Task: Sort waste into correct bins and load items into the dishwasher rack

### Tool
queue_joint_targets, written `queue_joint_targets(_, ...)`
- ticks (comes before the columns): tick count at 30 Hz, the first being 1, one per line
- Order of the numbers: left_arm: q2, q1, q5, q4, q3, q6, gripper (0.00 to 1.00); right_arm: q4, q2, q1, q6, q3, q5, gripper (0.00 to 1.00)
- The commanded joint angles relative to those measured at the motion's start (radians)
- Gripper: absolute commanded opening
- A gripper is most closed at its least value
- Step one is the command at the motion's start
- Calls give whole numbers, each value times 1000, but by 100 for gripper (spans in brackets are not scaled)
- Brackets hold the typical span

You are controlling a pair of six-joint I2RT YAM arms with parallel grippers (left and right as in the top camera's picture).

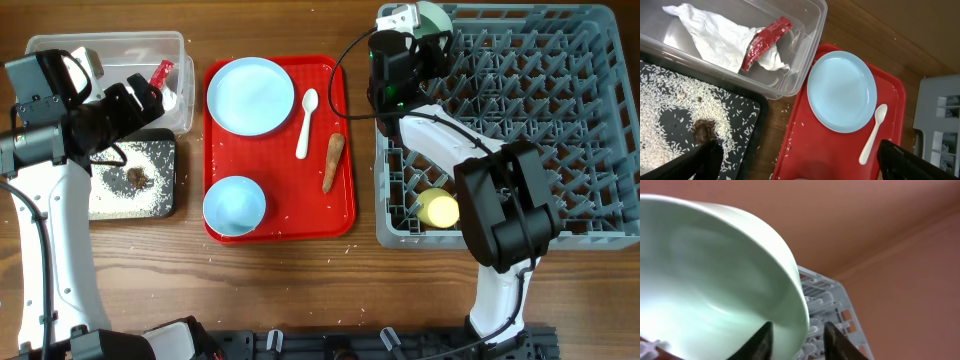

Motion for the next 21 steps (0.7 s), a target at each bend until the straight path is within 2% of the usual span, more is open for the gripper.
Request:
queue_joint_targets(1, -13, 6, -2, 2, 14, 19, 100, 3, 22, 31, 27, 3, -9, 47)
queue_joint_targets(8, -13, 6, -2, 2, 14, 19, 100, 8, 22, 93, 27, 3, -8, 51)
queue_joint_targets(10, -13, 6, -2, 2, 14, 19, 100, 16, 22, 109, 27, 3, 5, 61)
queue_joint_targets(14, -13, 6, -2, 2, 14, 19, 100, 153, 14, 138, 27, 3, 85, 92)
queue_joint_targets(17, -13, 6, -2, 2, 14, 19, 100, 209, -14, 166, 29, 3, 90, 100)
queue_joint_targets(21, -13, 6, -2, 2, 14, 19, 100, 177, -67, 227, 168, 3, 66, 100)
